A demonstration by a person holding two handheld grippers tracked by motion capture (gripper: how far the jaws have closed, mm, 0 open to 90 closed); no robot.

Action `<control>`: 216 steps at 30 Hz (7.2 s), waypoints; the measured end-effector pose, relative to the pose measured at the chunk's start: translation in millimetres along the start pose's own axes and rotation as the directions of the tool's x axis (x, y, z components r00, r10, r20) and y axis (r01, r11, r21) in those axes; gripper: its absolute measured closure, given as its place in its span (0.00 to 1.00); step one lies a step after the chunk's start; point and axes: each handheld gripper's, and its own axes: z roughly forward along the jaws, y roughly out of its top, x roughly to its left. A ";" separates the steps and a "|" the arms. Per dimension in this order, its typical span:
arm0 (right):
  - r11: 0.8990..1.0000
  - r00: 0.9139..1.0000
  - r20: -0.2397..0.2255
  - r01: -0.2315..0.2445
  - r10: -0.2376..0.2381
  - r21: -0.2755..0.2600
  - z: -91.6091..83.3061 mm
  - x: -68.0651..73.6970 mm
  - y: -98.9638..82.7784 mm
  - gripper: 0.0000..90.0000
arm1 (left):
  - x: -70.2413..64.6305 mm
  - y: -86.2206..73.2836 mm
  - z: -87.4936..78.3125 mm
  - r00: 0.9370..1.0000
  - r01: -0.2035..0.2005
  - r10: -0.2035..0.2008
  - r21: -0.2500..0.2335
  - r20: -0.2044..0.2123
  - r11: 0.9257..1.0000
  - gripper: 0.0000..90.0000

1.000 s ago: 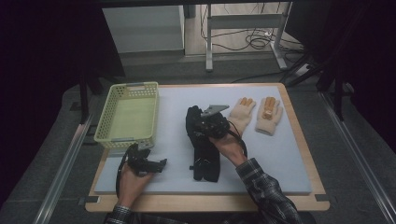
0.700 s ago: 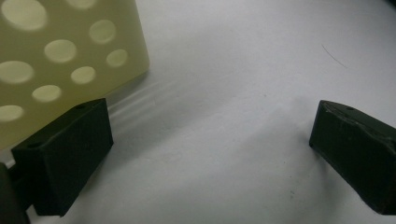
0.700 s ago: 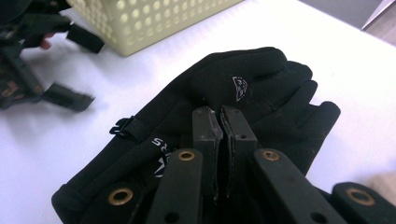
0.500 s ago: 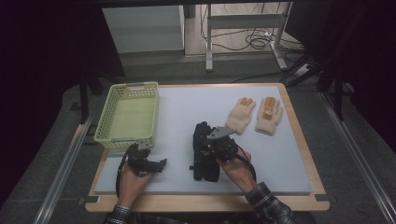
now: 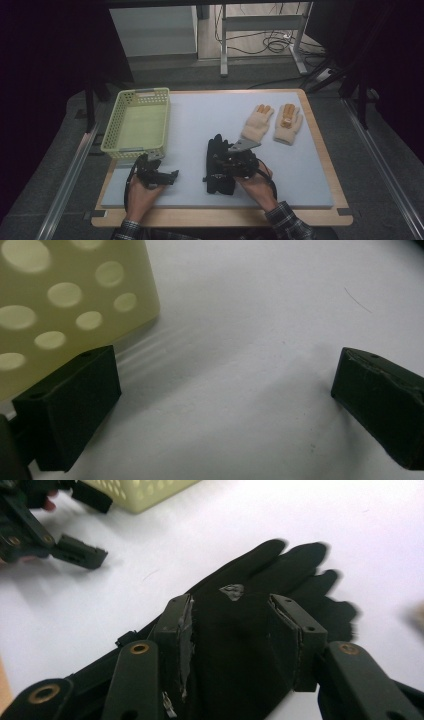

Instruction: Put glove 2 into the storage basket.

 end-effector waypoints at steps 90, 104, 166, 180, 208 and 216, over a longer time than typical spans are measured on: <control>0.999 1.000 0.014 -0.016 0.015 0.045 -22.7 -55.2 -52.1 0.42 | 0.4 0.3 0.1 1.000 0.001 -0.001 0.003 0.002 1.000 0.00; 0.993 0.984 0.173 -0.069 0.052 0.095 -41.9 -96.8 -85.0 0.25 | 0.5 0.3 0.0 1.000 0.002 -0.002 0.003 0.004 1.000 0.00; 0.993 0.982 0.175 -0.081 0.064 0.089 -39.4 -99.3 -89.3 0.18 | -86.4 77.3 55.6 0.961 -0.228 0.209 0.093 0.184 0.969 0.00; 0.993 0.982 0.176 -0.079 0.063 0.089 -39.4 -99.2 -89.3 0.19 | -92.8 85.5 45.6 0.970 -0.229 0.214 0.125 0.119 0.965 0.63; 0.993 0.982 0.176 -0.077 0.061 0.089 -39.6 -99.0 -89.4 0.19 | -50.8 145.8 4.2 0.986 -0.166 0.164 0.053 0.044 0.985 0.75; 0.993 0.982 0.176 -0.078 0.061 0.088 -39.6 -99.1 -89.4 0.19 | -28.2 163.4 -12.9 0.991 -0.131 0.131 0.031 -0.012 0.991 0.75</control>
